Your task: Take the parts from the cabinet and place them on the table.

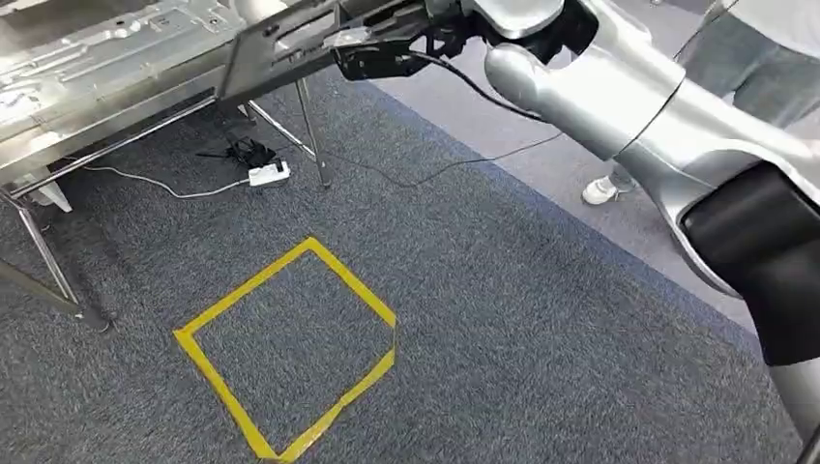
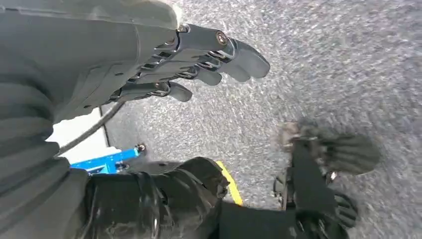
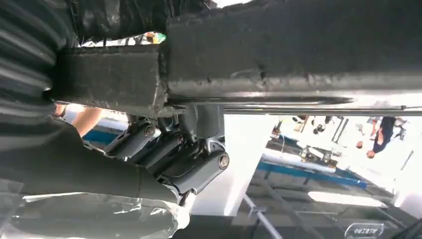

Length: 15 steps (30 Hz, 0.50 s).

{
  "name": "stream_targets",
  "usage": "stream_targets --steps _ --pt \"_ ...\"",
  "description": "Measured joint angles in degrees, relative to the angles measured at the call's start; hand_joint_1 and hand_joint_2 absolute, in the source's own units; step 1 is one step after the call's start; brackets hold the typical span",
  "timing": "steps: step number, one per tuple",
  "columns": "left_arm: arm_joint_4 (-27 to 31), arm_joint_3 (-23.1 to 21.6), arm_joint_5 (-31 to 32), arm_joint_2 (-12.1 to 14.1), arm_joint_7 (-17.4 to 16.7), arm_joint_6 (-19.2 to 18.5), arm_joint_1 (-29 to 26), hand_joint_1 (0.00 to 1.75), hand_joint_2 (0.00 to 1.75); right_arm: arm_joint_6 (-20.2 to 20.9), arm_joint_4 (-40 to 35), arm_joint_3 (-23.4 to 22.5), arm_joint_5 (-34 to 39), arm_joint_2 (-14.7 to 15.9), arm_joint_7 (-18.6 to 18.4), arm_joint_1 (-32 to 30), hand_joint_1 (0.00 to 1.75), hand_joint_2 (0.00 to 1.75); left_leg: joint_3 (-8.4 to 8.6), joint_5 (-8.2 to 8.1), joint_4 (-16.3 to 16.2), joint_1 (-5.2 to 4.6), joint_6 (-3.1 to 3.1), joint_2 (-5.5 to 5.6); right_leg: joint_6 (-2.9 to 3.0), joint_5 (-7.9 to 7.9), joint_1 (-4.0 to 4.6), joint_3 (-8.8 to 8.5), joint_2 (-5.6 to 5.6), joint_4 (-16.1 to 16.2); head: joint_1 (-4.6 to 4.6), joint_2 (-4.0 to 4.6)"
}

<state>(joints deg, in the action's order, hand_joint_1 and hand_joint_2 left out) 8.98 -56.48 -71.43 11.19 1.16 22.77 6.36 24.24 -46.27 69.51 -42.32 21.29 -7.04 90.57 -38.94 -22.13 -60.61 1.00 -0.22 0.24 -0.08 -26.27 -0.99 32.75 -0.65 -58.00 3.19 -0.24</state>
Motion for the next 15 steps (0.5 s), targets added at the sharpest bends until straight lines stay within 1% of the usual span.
stream_targets --steps 1,2,3,4,5,6,7,8,9,10,11,12,13,14,15 --pt "0.0 0.0 0.0 0.0 0.0 0.0 0.0 0.00 1.75 0.0 -0.1 0.0 0.0 0.1 0.0 0.1 1.75 1.75 1.23 -1.23 0.9 -0.26 0.13 0.01 -0.34 -0.28 0.02 -0.18 0.01 0.2 0.13 0.00" --pt "0.0 -0.1 0.0 0.0 0.0 0.0 0.0 0.00 1.75 0.0 -0.2 0.0 0.0 0.3 0.0 0.2 1.75 1.75 1.73 -1.48 2.6 -0.71 0.52 0.09 -0.67 -0.48 0.06 -0.08 -0.10 0.1 -0.07 0.00" --pt "0.0 -0.2 0.0 0.0 0.0 0.0 0.2 0.00 1.75 0.0 -0.3 0.0 0.0 0.3 0.0 0.2 1.75 1.75 1.65 -1.67 2.2 -0.84 0.78 0.03 -1.08 -0.38 -0.10 -0.10 -0.16 0.4 0.00 0.00" --pt "0.0 -0.2 0.0 0.0 0.0 0.0 0.2 0.00 1.75 0.0 -0.3 0.0 0.0 0.4 0.0 -0.1 1.75 1.75 1.79 -1.91 2.6 -0.93 1.19 0.00 -1.48 -0.24 0.05 -0.25 -0.17 -0.1 0.00 0.00" --pt "0.0 -0.3 0.0 0.1 0.0 0.0 0.2 0.00 1.75 0.0 -0.4 0.0 0.0 0.6 0.0 -0.1 1.75 1.75 2.35 -2.08 2.7 -0.92 1.59 0.00 -1.73 -0.30 -0.09 -0.59 -0.08 -0.1 0.09 0.00" --pt "0.0 -0.3 0.0 0.2 0.0 0.0 0.0 0.00 1.75 0.0 -0.4 0.0 0.0 1.0 0.0 -0.2 1.75 1.75 3.25 -2.20 3.5 -0.69 2.04 0.02 -1.84 -0.83 -0.30 -0.06 0.11 -0.9 0.02 0.00" --pt "0.0 -0.4 0.0 0.2 0.0 0.0 0.0 0.00 1.75 0.0 -0.5 0.0 0.0 1.1 0.0 -0.2 1.75 1.75 3.92 -2.44 3.5 -0.75 2.41 -0.03 -1.67 -1.50 -0.21 0.68 0.17 -3.3 0.24 0.00" --pt "0.0 -0.4 0.0 0.2 0.0 0.1 0.1 0.00 1.75 0.0 -0.6 0.0 0.0 1.1 0.0 -0.1 1.75 1.75 4.24 -2.74 3.5 -0.78 2.85 -0.06 -1.77 -2.82 -0.11 2.88 0.18 -7.4 0.28 0.00" --pt "0.0 -0.4 0.0 0.2 0.0 0.1 0.2 0.00 1.75 0.0 -0.7 0.0 0.0 1.2 0.0 -0.1 1.75 1.75 4.51 -3.06 3.5 -0.82 3.11 -0.06 -2.04 -4.46 -0.04 5.57 0.20 -11.8 0.50 0.00" --pt "0.0 -0.4 0.0 0.2 0.0 0.1 0.2 0.00 1.75 0.0 -0.7 0.0 0.1 1.3 0.0 -0.3 1.75 1.75 4.84 -3.45 3.5 -0.92 3.21 -0.05 -2.14 -6.24 -0.07 8.63 0.21 -16.2 0.48 0.00" --pt "0.0 -0.4 0.0 0.2 0.0 0.0 0.1 0.00 1.75 0.0 -0.7 0.0 0.1 1.3 0.0 -0.4 1.75 1.75 5.20 -3.79 3.5 -0.99 3.27 0.00 -2.01 -6.72 -0.06 10.63 0.22 -18.5 0.44 0.00" --pt "0.0 -0.4 0.0 0.2 0.0 0.0 0.1 0.00 1.75 0.0 -0.7 0.0 0.1 1.5 0.0 -0.7 1.75 1.75 5.72 -4.24 3.4 -1.01 3.24 0.11 -1.91 -5.64 -0.05 11.33 0.22 -18.1 0.55 0.00" --pt "0.0 -0.4 0.0 0.2 0.0 0.0 0.0 0.00 1.75 0.0 -0.7 0.0 0.1 1.6 0.0 -0.7 1.75 1.75 6.31 -4.73 3.2 -1.01 3.18 0.26 -1.87 -3.18 -0.05 10.76 0.22 -15.2 0.48 0.00" --pt "0.0 -0.4 0.0 0.2 0.0 0.0 -0.1 0.00 1.75 0.0 -0.7 0.0 0.1 1.7 0.0 -0.7 1.75 1.75 7.05 -5.34 3.1 -1.01 3.11 0.32 -1.76 0.33 -0.05 9.07 0.22 -10.4 0.52 0.00" --pt "0.0 -0.4 0.0 0.2 0.0 0.0 -0.1 0.00 1.75 0.0 -0.8 0.0 0.1 1.7 0.0 -0.6 1.75 1.75 7.77 -6.03 2.9 -0.99 2.92 0.39 -1.55 3.95 -0.04 6.98 0.23 -4.8 0.48 0.00"
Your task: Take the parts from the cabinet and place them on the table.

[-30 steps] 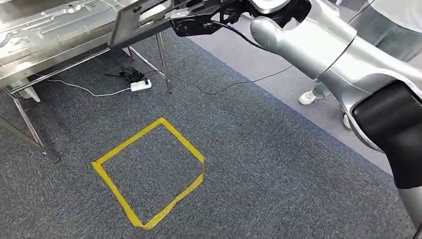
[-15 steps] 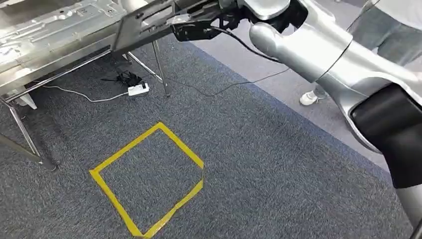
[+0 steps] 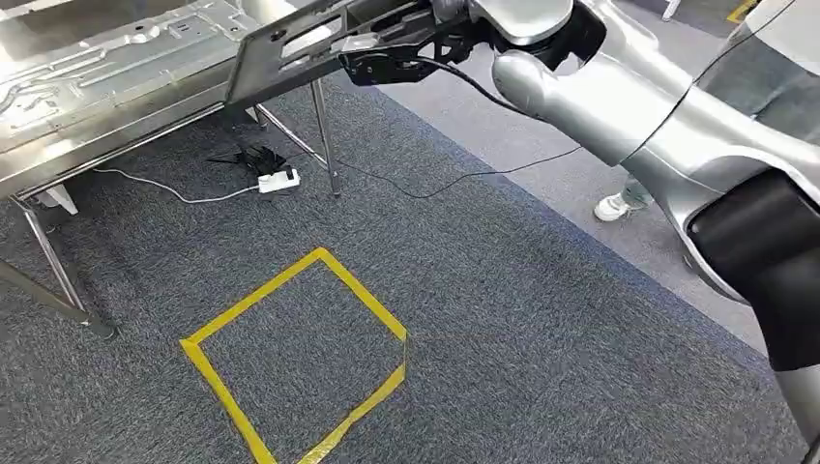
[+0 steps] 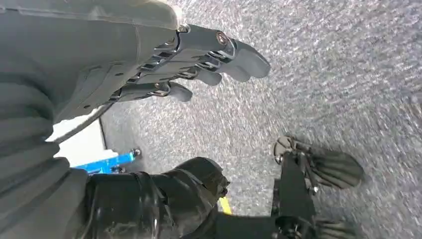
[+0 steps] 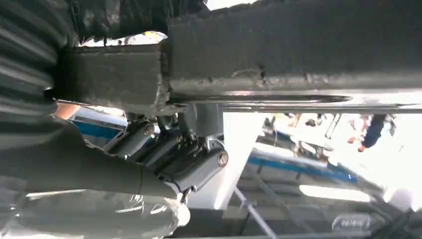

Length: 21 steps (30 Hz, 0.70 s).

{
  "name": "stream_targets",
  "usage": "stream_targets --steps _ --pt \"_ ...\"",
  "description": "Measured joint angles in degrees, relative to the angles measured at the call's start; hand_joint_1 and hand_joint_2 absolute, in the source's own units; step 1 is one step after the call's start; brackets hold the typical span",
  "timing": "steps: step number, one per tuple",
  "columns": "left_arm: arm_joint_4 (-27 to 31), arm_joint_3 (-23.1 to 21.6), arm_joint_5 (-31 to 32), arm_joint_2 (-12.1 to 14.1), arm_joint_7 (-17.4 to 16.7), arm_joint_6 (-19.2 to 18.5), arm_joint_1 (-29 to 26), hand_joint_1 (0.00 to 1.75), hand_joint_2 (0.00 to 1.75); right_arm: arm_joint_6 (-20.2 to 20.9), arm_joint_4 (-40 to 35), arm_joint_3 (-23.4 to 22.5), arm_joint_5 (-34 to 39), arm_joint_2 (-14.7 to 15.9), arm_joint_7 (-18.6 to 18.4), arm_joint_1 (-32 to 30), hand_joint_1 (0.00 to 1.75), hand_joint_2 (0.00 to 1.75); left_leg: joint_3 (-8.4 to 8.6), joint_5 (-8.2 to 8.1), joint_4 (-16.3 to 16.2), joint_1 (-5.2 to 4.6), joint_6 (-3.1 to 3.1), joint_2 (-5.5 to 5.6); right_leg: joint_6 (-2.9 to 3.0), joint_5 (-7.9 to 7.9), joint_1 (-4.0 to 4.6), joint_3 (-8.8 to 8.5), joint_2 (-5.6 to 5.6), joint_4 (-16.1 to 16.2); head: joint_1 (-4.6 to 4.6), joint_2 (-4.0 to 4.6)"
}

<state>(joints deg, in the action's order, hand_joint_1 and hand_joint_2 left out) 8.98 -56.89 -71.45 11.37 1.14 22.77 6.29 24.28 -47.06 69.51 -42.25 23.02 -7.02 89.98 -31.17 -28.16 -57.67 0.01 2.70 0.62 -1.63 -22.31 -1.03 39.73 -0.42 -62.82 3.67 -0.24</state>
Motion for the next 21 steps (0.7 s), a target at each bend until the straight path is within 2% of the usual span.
stream_targets --steps 1,2,3,5,6,7,8,10,11,12,13,14,16,17,21 --pt "0.0 0.0 0.0 0.0 0.0 0.0 0.0 0.00 1.75 0.0 0.0 0.0 0.0 0.0 0.0 0.0 1.75 1.75 0.04 -0.57 -0.1 0.00 -0.37 -0.02 0.15 1.43 0.15 -0.98 -0.07 3.2 -0.02 0.00" --pt "0.0 0.0 0.0 0.0 0.0 0.0 0.2 0.00 1.75 0.0 0.0 0.0 0.0 0.0 0.0 0.2 1.75 1.75 0.09 -0.68 -0.3 -0.10 -0.64 0.04 0.23 -0.61 0.67 -0.79 -0.06 4.6 -0.25 0.00" --pt "0.0 0.0 0.0 0.0 0.0 0.0 0.3 0.00 1.75 0.0 -0.2 0.0 0.0 0.0 0.0 0.2 1.75 1.75 -0.27 -0.90 0.0 -0.08 -1.03 -0.01 0.65 0.35 0.70 -1.24 -0.13 4.2 -0.15 0.00" --pt "0.0 0.0 0.0 0.0 0.0 0.0 0.3 0.00 1.75 0.0 -0.4 0.0 0.0 0.0 0.0 0.1 1.75 1.75 0.55 -0.93 0.1 -0.08 -1.61 -0.05 1.32 0.12 0.71 -1.64 -0.14 4.6 -0.20 0.00" --pt "0.0 0.0 0.0 0.0 0.0 0.0 0.2 0.00 1.75 0.1 -0.4 0.0 0.0 0.0 0.0 0.1 1.75 1.75 0.74 -1.41 0.1 -0.07 -1.94 -0.05 1.64 0.00 0.46 -2.42 -0.11 5.0 -0.09 0.00" --pt "0.0 0.0 0.0 0.0 0.2 -0.2 0.1 0.00 1.75 0.3 -0.5 0.0 0.0 0.1 0.0 0.2 1.75 1.75 -0.01 -1.70 -1.9 0.13 -2.25 -0.29 1.95 -0.09 0.41 -3.24 -0.09 5.4 -0.19 0.00" --pt "0.0 -0.1 0.0 -0.1 0.3 -0.2 0.2 0.00 1.75 0.4 -0.5 0.0 0.0 0.1 0.0 0.3 1.75 1.75 -1.97 -2.32 -5.5 0.16 -2.47 -0.31 2.24 -0.29 0.39 -3.69 -0.02 5.6 -0.37 0.00" --pt "0.0 -0.1 0.0 -0.1 0.3 -0.3 0.3 0.00 1.75 0.3 -0.6 0.0 0.1 0.1 0.0 0.2 1.75 1.75 -7.77 -5.49 -14.6 0.27 -2.76 -0.31 2.38 -0.99 0.43 -4.39 -0.08 5.7 -0.31 0.00" --pt "0.0 -0.1 0.1 -0.1 0.2 -0.4 0.2 0.00 1.75 0.2 -0.7 0.0 0.2 0.1 0.0 0.0 1.75 1.75 -10.00 -6.76 -17.3 0.28 -2.92 -0.32 2.37 -1.37 0.43 -4.81 -0.15 5.7 -0.28 0.00" --pt "0.0 -0.2 0.1 -0.1 0.1 -0.4 0.2 0.00 1.75 0.2 -0.9 0.0 0.2 0.1 -0.1 -0.3 1.75 1.75 -11.21 -6.80 -17.8 0.30 -3.02 -0.32 2.33 -1.82 0.44 -5.35 -0.24 5.7 -0.28 0.00" --pt "0.0 -0.3 0.1 -0.2 0.1 -0.4 0.1 0.00 1.75 0.1 -1.2 0.0 0.1 0.1 -0.2 -0.5 1.75 1.75 -11.23 -5.18 -15.6 0.30 -2.88 -0.32 2.27 -2.35 0.45 -6.03 -0.30 5.6 -0.28 0.00" --pt "0.0 -0.4 0.1 -0.2 0.1 -0.4 0.1 0.00 1.75 0.1 -1.3 0.0 0.1 0.1 -0.4 -0.5 1.75 1.75 -10.16 -2.07 -11.4 0.30 -2.59 -0.32 2.18 -2.88 0.49 -6.76 -0.34 5.6 -0.28 0.00" --pt "0.0 -0.5 0.1 -0.1 0.1 -0.4 0.0 0.00 1.75 0.0 -1.6 0.0 0.1 0.2 -0.8 -0.5 1.75 1.75 -6.90 6.07 -1.3 0.15 -1.97 -0.34 1.95 -3.96 0.54 -8.08 -0.34 5.8 -0.26 0.00" --pt "0.0 -0.5 0.1 -0.1 0.1 -0.4 0.0 0.00 1.75 0.0 -1.6 0.0 0.1 0.4 -0.8 -0.5 1.75 1.75 -6.88 6.53 -0.1 0.00 -1.70 -0.36 1.90 -4.13 0.53 -8.26 -0.33 5.7 -0.24 0.00" --pt "0.0 -0.5 0.1 -0.1 0.1 -0.4 0.0 0.00 1.75 0.0 -1.6 0.0 0.1 0.5 -0.9 -0.5 1.75 1.75 -6.76 6.03 -0.3 -0.18 -1.60 -0.32 1.82 -4.19 0.54 -8.39 -0.35 5.6 -0.20 0.00"
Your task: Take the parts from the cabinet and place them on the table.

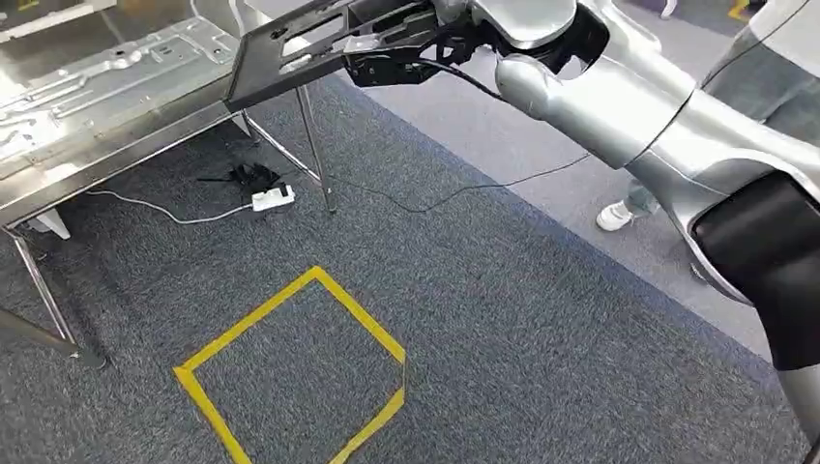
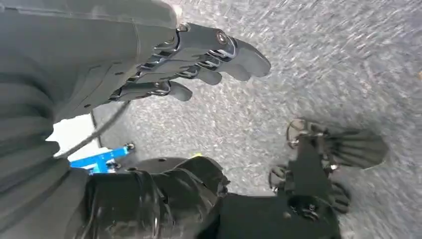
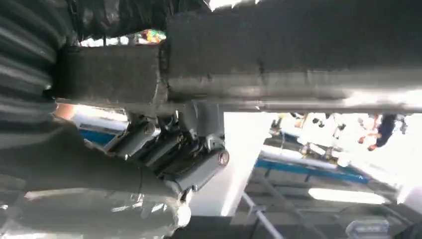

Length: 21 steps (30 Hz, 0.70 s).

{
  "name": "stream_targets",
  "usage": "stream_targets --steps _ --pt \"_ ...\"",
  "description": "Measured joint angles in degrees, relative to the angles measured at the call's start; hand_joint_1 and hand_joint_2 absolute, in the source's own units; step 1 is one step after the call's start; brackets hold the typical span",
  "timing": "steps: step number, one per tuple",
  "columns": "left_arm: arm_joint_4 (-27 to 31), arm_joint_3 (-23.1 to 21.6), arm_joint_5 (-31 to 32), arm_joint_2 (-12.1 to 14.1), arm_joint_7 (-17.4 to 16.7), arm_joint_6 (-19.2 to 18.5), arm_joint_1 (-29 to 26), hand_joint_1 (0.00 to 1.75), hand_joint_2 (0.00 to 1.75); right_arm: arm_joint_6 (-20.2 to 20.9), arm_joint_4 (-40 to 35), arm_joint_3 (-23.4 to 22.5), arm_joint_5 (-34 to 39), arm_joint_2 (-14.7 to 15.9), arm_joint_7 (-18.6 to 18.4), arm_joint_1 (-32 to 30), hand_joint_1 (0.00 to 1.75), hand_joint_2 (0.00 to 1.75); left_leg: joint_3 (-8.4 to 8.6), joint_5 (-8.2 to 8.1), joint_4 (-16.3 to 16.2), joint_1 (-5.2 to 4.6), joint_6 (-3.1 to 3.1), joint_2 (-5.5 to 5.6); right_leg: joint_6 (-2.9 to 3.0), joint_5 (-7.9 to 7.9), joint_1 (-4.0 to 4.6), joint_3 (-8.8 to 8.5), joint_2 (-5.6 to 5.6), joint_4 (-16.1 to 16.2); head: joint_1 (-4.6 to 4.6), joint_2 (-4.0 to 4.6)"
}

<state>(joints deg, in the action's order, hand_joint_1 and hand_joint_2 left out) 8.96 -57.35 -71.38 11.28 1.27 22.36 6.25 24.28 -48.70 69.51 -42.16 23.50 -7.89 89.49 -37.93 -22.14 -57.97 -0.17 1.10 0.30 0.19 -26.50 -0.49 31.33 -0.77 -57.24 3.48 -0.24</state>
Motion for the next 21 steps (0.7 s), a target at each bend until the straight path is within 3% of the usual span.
stream_targets --steps 2,3,4,5,8,9,10,11,13,14,15,16,19,20,21 --pt "0.0 -0.1 0.0 0.0 0.2 0.0 0.1 0.00 1.75 -0.1 -0.2 0.0 0.0 0.2 -0.2 0.2 1.75 1.75 0.67 -1.81 0.8 -0.37 0.39 0.08 -0.42 -0.16 -0.06 0.33 -0.24 0.1 -0.13 0.00" --pt "0.0 -0.1 0.0 0.0 0.3 0.0 0.2 0.00 1.75 -0.2 -0.3 0.0 0.1 0.4 -0.2 -0.1 1.75 1.75 0.91 -1.03 1.4 -0.57 1.10 0.01 -1.03 -0.06 0.03 -0.06 -0.21 -0.3 -0.02 0.00" --pt "0.0 -0.1 0.0 0.0 0.4 0.0 0.0 0.00 1.75 -0.3 -0.5 0.0 0.1 1.2 -0.2 -0.1 1.75 1.75 2.77 -1.02 2.2 -0.18 1.72 -0.10 -1.55 -1.08 -0.22 0.01 0.05 -1.3 0.07 0.00" --pt "0.0 -0.1 0.0 0.0 0.5 0.0 0.1 0.00 1.75 -0.3 -0.5 0.0 -0.1 1.4 0.2 0.2 1.75 1.75 3.21 -1.31 2.3 -0.13 2.13 -0.11 -1.60 -2.04 -0.09 1.56 0.14 -4.2 0.28 0.00" --pt "0.0 -0.1 0.0 0.0 0.5 0.0 0.3 0.00 1.75 -0.2 -0.8 0.0 -0.1 1.8 0.5 0.0 1.75 1.75 3.88 -2.29 2.2 -0.16 2.55 -0.13 -2.16 -6.58 -0.17 9.78 0.13 -16.5 0.46 0.00" --pt "0.0 -0.1 0.0 0.0 0.4 0.0 0.3 0.00 1.75 -0.1 -0.8 0.0 -0.1 2.0 0.5 -0.3 1.75 1.75 4.21 -2.74 2.0 -0.14 2.52 -0.09 -2.50 -6.49 -0.26 11.40 0.15 -17.9 0.42 0.00" --pt "0.0 -0.1 0.0 0.0 0.3 0.0 0.2 0.00 1.75 -0.1 -0.8 0.0 -0.1 2.2 0.5 -0.5 1.75 1.75 4.67 -3.25 1.8 -0.04 2.41 0.00 -2.66 -4.87 -0.41 11.55 0.17 -16.6 0.50 0.00" --pt "0.0 -0.1 0.0 -0.1 0.3 0.0 0.1 0.00 1.75 -0.1 -0.9 0.0 -0.1 2.3 0.5 -0.6 1.75 1.75 5.25 -3.91 1.4 0.07 2.19 0.10 -2.81 -1.80 -0.64 10.55 0.18 -12.9 0.46 0.00" --pt "0.0 -0.1 0.0 -0.2 0.3 0.0 0.1 0.00 1.75 -0.1 -0.9 0.0 -0.2 2.4 0.5 -0.5 1.75 1.75 6.11 -5.58 0.4 0.22 1.65 0.20 -2.95 5.14 -0.99 6.93 0.24 -2.9 0.50 0.00" --pt "0.0 -0.1 0.0 -0.1 0.3 0.0 0.0 0.00 1.75 -0.1 -0.9 0.0 -0.2 2.5 0.5 -0.7 1.75 1.75 5.83 -6.13 0.2 0.20 1.20 0.18 -2.86 4.23 -0.74 7.25 0.08 -2.8 0.37 0.00" --pt "0.0 -0.2 0.0 -0.1 0.3 0.0 0.4 0.00 1.75 -0.1 -1.1 0.0 -0.2 2.5 0.5 -0.4 1.75 1.75 5.54 -6.34 -0.4 0.12 0.91 0.16 -1.95 2.96 -0.54 7.71 0.01 -1.3 0.56 0.00" --pt "-0.1 -0.2 0.1 -0.1 0.3 0.0 0.7 0.00 1.75 -0.1 -1.4 0.0 -0.2 2.5 0.6 -0.5 1.75 1.75 5.24 -6.38 -0.3 0.06 0.69 0.11 -1.41 4.36 -0.53 7.47 -0.11 -2.0 0.49 0.00" --pt "-0.1 -0.3 0.1 -0.1 0.2 -0.1 0.5 0.00 1.75 -0.1 -1.6 0.0 -0.2 2.9 0.3 -0.8 1.75 1.75 5.69 -7.59 -0.8 0.16 0.05 0.09 -0.39 3.49 -0.72 6.36 -0.02 -1.8 0.66 0.00" --pt "-0.1 -0.4 0.1 -0.2 0.2 -0.1 0.5 0.00 1.75 0.0 -1.6 0.0 -0.2 3.0 0.2 -0.7 1.75 1.75 4.79 -8.00 -3.2 0.20 -0.26 -0.04 -0.10 3.28 -0.72 5.98 -0.02 -1.7 0.48 0.00" --pt "-0.1 -0.4 0.1 -0.2 0.2 -0.1 0.5 0.00 1.75 0.0 -1.7 0.0 -0.2 3.0 0.1 -0.7 1.75 1.75 2.49 -9.02 -7.3 0.28 -0.46 -0.02 0.13 3.08 -0.66 5.70 -0.05 -1.7 0.28 0.00"
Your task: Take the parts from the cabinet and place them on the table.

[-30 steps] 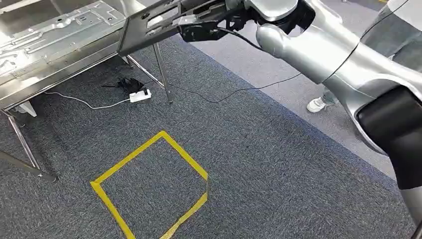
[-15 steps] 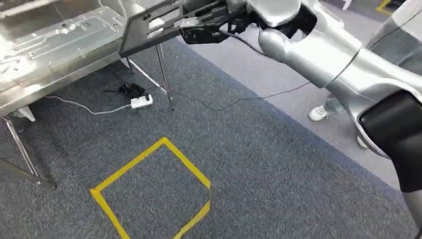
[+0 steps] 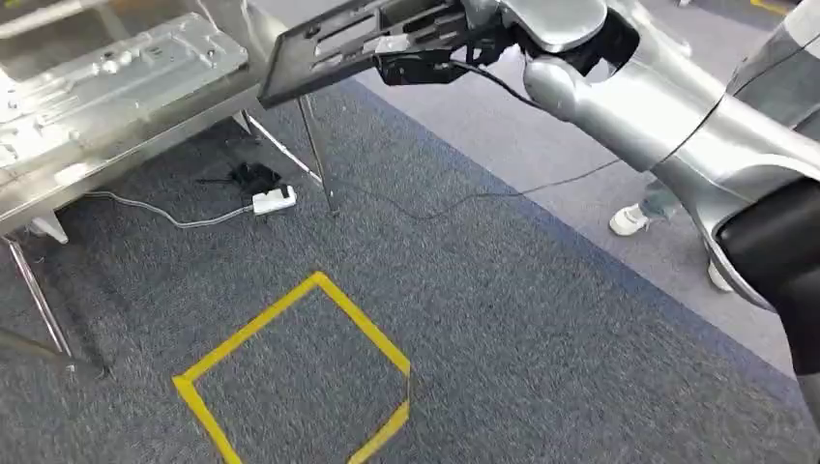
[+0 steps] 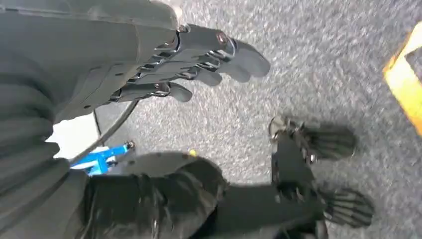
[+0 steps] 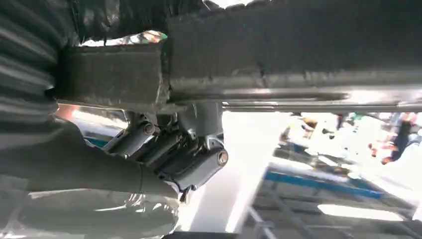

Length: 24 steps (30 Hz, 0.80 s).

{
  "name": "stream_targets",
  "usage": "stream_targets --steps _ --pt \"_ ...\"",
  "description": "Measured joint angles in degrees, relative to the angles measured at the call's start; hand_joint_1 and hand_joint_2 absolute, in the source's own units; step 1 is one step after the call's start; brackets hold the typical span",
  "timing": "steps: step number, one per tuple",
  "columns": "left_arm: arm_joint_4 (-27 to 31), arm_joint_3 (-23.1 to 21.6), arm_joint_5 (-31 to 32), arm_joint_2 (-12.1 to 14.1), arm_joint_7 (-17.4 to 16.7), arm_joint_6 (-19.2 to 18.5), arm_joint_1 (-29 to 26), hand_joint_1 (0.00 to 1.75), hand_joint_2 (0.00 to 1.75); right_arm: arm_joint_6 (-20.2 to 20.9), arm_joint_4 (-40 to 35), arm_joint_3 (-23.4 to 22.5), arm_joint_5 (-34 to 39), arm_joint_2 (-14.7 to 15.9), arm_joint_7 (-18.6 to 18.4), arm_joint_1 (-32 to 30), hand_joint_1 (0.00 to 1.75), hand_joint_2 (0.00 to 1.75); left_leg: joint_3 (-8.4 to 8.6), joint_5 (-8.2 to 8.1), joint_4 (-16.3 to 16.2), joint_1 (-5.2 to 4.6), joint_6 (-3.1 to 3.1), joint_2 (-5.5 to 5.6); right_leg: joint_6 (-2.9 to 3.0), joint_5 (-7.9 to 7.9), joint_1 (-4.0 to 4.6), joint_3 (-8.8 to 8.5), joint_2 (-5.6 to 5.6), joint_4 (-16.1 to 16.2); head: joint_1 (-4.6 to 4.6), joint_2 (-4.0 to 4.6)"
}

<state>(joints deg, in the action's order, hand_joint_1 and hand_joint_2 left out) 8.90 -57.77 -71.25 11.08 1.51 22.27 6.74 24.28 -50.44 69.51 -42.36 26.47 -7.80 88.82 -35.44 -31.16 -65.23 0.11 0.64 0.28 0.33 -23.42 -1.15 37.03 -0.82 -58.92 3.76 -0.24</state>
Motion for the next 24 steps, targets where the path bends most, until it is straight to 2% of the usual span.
stream_targets --steps 2,3,4,5,6,7,8,9,10,11,12,13,14,15,17,18,19,20,22,23,24 --pt "0.0 0.0 0.0 0.0 0.0 0.0 0.1 0.00 1.75 0.2 -0.3 0.0 0.0 0.0 0.0 -0.2 1.75 1.75 -5.44 -2.81 -8.2 0.07 -0.24 -0.01 0.27 -0.69 0.12 -0.57 -0.10 0.0 0.02 0.00" --pt "0.0 0.0 0.0 0.0 0.0 0.0 0.1 0.00 1.75 0.3 -0.4 0.0 0.0 0.0 0.0 -0.5 1.75 1.75 -7.30 -3.21 -10.0 0.06 -0.28 -0.01 0.29 -1.07 0.25 -1.05 -0.17 0.0 0.05 0.00" --pt "0.0 0.0 0.0 -0.1 0.0 0.0 0.0 0.00 1.75 0.3 -0.7 0.0 0.0 0.0 -0.1 -0.8 1.75 1.75 -7.84 -2.19 -9.3 0.06 -0.11 0.00 0.28 -1.52 0.39 -1.62 -0.22 0.0 0.02 0.00" --pt "0.0 0.0 -0.1 -0.2 0.0 0.0 0.0 0.00 1.75 0.4 -0.8 0.0 0.0 0.1 -0.3 -0.9 1.75 1.75 -7.32 0.11 -6.5 0.04 0.15 0.02 0.20 -1.96 0.48 -2.23 -0.91 -0.1 0.02 0.00" --pt "0.0 0.0 -0.2 -0.2 0.0 0.0 0.0 0.00 1.75 0.4 -0.9 0.0 0.1 0.2 -0.6 -0.9 1.75 1.75 -5.78 3.68 -1.8 -0.05 0.53 0.17 0.09 -2.42 0.65 -2.96 -1.13 -0.1 0.05 0.00" --pt "0.0 0.0 -0.2 -0.1 0.0 0.0 0.0 0.00 1.75 0.4 -1.1 0.0 0.3 0.2 -1.1 -0.8 1.75 1.75 -3.91 7.41 3.3 -0.25 1.11 0.80 0.07 -2.81 0.75 -3.56 -1.27 0.0 0.05 0.00" --pt "0.0 0.0 -0.2 0.2 0.1 0.1 -0.1 0.00 1.75 0.4 -1.2 0.0 0.5 0.3 -1.4 -0.8 1.75 1.75 -2.89 8.58 6.0 -0.23 1.82 2.78 0.08 -3.06 0.49 -3.78 -1.31 0.2 0.29 0.00" --pt "0.0 -0.1 -0.2 0.2 0.1 0.1 -0.1 0.00 1.75 0.4 -1.3 0.0 0.7 0.3 -1.6 -0.6 1.75 1.75 -2.69 7.36 6.7 -0.55 2.00 3.10 -0.36 -2.89 0.19 -3.74 -1.89 0.7 0.24 0.00" --pt "0.0 -0.1 -0.3 0.2 0.1 0.1 0.0 0.00 1.75 0.4 -1.4 0.0 0.7 0.3 -1.6 -0.7 1.75 1.75 -1.70 7.60 7.6 -0.72 2.52 2.81 -0.99 -2.84 -0.32 -3.65 -2.52 1.1 0.07 0.00" --pt "0.0 -0.1 -0.3 0.3 0.2 0.2 -0.1 0.00 1.75 0.3 -1.5 0.0 0.7 0.3 -1.6 -1.1 1.75 1.75 -1.25 8.07 8.6 -1.33 2.87 2.30 -1.31 -2.15 -0.20 -4.09 -2.71 0.6 0.11 0.00" --pt "-0.1 -0.1 -0.3 0.3 0.2 0.3 -0.2 0.00 1.75 0.3 -1.6 0.0 0.7 0.4 -1.6 -1.2 1.75 1.75 -0.42 7.81 9.2 -1.34 3.31 1.42 -1.56 -1.67 -0.06 -4.49 -2.73 1.0 0.24 0.00" --pt "-0.1 -0.1 -0.4 0.4 0.2 0.3 -0.3 0.00 1.75 0.3 -1.7 0.0 0.7 0.5 -1.6 -1.4 1.75 1.75 1.12 8.19 10.4 -0.88 3.20 0.87 -1.54 -2.35 -0.05 -4.55 -2.19 0.7 0.11 0.00" --pt "-0.1 -0.1 -0.5 0.4 0.2 0.4 -0.3 0.00 1.75 0.3 -1.7 0.0 0.6 0.8 -1.6 -1.2 1.75 1.75 1.86 8.11 10.7 -0.81 3.29 0.50 -1.80 -2.81 0.02 -4.05 -0.76 -0.6 0.27 0.00" --pt "-0.1 -0.1 -0.5 0.4 0.2 0.3 -0.2 0.00 1.75 0.3 -1.7 0.0 0.6 0.8 -1.6 -0.8 1.75 1.75 2.09 7.86 10.8 -0.87 3.64 0.39 -1.85 -4.19 0.16 -2.32 -0.07 -3.8 0.42 0.00" --pt "-0.1 -0.1 -0.5 0.4 0.2 0.3 0.0 0.00 1.75 0.3 -1.9 0.0 0.6 0.8 -1.5 -0.8 1.75 1.75 2.55 7.07 10.5 -0.92 3.51 -0.29 -2.15 -7.54 0.04 2.78 -0.01 -12.1 0.37 0.00" --pt "-0.1 -0.1 -0.5 0.4 0.2 0.2 0.0 0.00 1.75 0.3 -1.9 0.0 0.6 0.8 -1.3 -1.1 1.75 1.75 2.75 6.64 10.3 -0.87 3.48 -0.55 -2.23 -8.48 -0.03 4.97 0.05 -15.1 0.44 0.00" --pt "-0.1 -0.1 -0.6 0.4 0.2 0.2 0.0 0.00 1.75 0.3 -1.9 0.0 0.6 0.8 -1.1 -1.3 1.75 1.75 3.02 6.11 9.9 -0.70 3.28 -0.69 -2.70 -7.68 -0.15 5.86 0.12 -15.4 0.44 0.00" --pt "-0.1 -0.1 -0.6 0.4 0.2 0.2 0.0 0.00 1.75 0.4 -1.9 0.0 0.5 0.9 -0.9 -1.4 1.75 1.75 3.35 5.47 9.4 -0.52 3.01 -0.72 -2.80 -5.40 -0.36 5.27 0.24 -12.9 0.44 0.00" --pt "-0.1 -0.1 -0.7 0.3 0.1 0.2 0.0 0.00 1.75 0.4 -1.9 0.0 0.3 0.9 -0.9 -1.2 1.75 1.75 4.01 3.98 8.1 -0.09 2.37 -0.71 -3.32 1.05 -0.76 1.36 0.44 -3.1 0.42 0.00" --pt "-0.1 -0.1 -0.7 0.3 0.1 0.2 -0.1 0.00 1.75 0.4 -1.9 0.0 0.3 0.9 -0.9 -1.4 1.75 1.75 3.81 3.24 7.6 -0.04 1.97 -0.67 -3.40 1.05 -0.74 0.32 0.38 -0.9 0.40 0.00" --pt "-0.1 -0.1 -0.7 0.4 0.1 0.2 0.1 0.00 1.75 0.4 -1.9 0.0 0.3 0.9 -0.9 -1.0 1.75 1.75 3.49 2.98 6.6 -0.10 1.59 -0.55 -3.01 -1.16 -0.34 1.04 0.43 0.2 0.50 0.00"
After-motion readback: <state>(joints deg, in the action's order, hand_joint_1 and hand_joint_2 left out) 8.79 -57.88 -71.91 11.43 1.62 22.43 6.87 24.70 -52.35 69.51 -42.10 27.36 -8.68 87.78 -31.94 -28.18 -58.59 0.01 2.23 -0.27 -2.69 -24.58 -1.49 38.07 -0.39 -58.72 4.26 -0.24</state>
